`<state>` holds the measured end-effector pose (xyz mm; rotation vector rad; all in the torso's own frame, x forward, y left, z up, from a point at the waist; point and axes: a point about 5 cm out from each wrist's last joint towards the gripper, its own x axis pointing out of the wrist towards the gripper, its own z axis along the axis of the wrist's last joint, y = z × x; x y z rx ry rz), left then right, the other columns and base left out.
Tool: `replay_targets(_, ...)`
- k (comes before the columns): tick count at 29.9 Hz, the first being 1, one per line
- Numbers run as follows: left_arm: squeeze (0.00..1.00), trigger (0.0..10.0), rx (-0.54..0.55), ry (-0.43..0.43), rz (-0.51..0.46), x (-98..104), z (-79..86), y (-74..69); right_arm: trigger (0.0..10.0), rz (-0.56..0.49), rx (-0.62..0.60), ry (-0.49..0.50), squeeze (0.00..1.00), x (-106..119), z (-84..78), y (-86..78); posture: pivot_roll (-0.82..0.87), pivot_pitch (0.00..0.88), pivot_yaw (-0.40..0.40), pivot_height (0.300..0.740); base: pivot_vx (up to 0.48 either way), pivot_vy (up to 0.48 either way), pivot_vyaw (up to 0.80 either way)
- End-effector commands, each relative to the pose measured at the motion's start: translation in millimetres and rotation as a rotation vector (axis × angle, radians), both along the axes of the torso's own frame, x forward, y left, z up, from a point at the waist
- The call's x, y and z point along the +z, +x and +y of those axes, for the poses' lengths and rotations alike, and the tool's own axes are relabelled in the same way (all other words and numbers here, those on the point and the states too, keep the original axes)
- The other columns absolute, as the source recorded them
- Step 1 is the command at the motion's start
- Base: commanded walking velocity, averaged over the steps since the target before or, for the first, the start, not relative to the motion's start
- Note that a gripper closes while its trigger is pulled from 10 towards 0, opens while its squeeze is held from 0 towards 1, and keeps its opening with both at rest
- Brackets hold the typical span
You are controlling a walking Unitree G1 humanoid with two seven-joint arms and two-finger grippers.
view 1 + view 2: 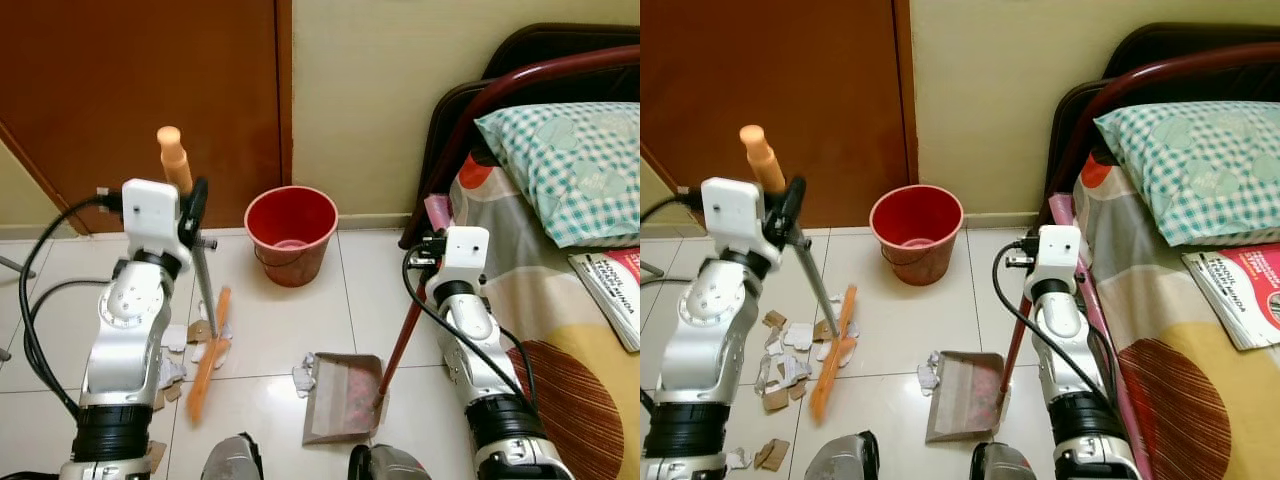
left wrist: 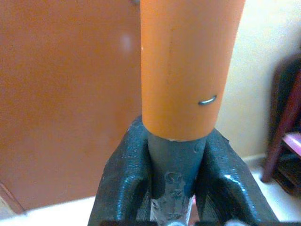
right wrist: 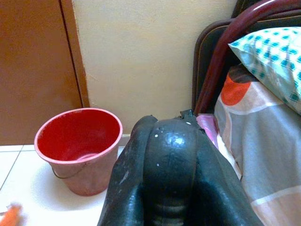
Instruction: Sweep floor
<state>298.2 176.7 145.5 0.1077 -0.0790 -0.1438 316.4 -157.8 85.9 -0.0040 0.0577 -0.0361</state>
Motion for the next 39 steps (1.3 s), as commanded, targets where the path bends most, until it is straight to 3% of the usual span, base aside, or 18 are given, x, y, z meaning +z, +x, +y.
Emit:
replay_targets(1, 0.0, 10.0, -0.086, -0.027, -0.001, -0.7, -19.8, -0.7, 10.0, -0.022, 0.003, -0.007, 0.0, 6.7, 2.4, 4.4, 0.01, 0.114, -0.043, 0.74, 0.0, 0.0, 0.0)
replay_targets(5, 0.0, 10.0, -0.164, -0.029, 0.009, -4.5, -40.5, -2.2, 10.0, -0.056, -0.034, -0.031, 0.0, 11.8, -5.2, 4.7, 0.0, 0.111, -0.044, 0.74, 0.0, 0.0, 0.0)
replay_targets(8, 0.0, 10.0, -0.192, -0.046, 0.024, -6.9, -47.2, -2.4, 10.0, -0.061, -0.037, -0.041, 0.0, 13.6, -8.8, 6.3, 0.0, 0.111, -0.044, 0.74, 0.0, 0.0, 0.0)
replay_targets(12, 0.0, 10.0, -0.228, -0.07, 0.029, -7.8, -55.8, -3.0, 10.0, 0.003, -0.027, -0.066, 0.0, 1.3, -9.9, 5.9, 0.0, 0.111, -0.039, 0.74, 0.0, 0.0, 0.0)
replay_targets(15, 0.0, 10.0, -0.255, -0.12, 0.04, -5.7, -62.6, -3.1, 10.0, 0.057, -0.015, -0.077, 0.0, -8.4, -6.4, 4.5, 0.0, 0.111, -0.039, 0.74, 0.0, 0.0, 0.0)
replay_targets(19, 0.0, 10.0, -0.25, -0.261, 0.066, -0.9, -68.2, -0.7, 10.0, 0.073, 0.017, -0.087, 0.0, -11.3, 4.8, 5.0, 0.01, 0.113, -0.037, 0.74, 0.0, 0.0, 0.0)
replay_targets(21, 0.0, 10.0, -0.197, -0.396, 0.087, 0.8, -64.6, 3.9, 10.0, 0.071, 0.041, -0.082, 0.0, -11.6, 11.7, 6.5, 0.01, 0.113, -0.034, 0.74, 0.0, 0.0, 0.0)
replay_targets(31, 0.0, 10.0, -0.159, -0.492, 0.082, 8.8, -56.7, 10.9, 10.0, 0.074, 0.058, -0.086, 0.0, -13.2, 15.1, 8.3, 0.01, 0.113, -0.033, 0.74, 0.0, 0.0, 0.0)
replay_targets(39, 0.0, 10.0, 0.005, -0.498, -0.07, 44.6, -13.1, 28.7, 10.0, 0.078, 0.072, -0.077, 0.0, -14.3, 15.3, 8.7, 0.01, 0.114, -0.035, 0.74, 0.0, 0.0, 0.0)
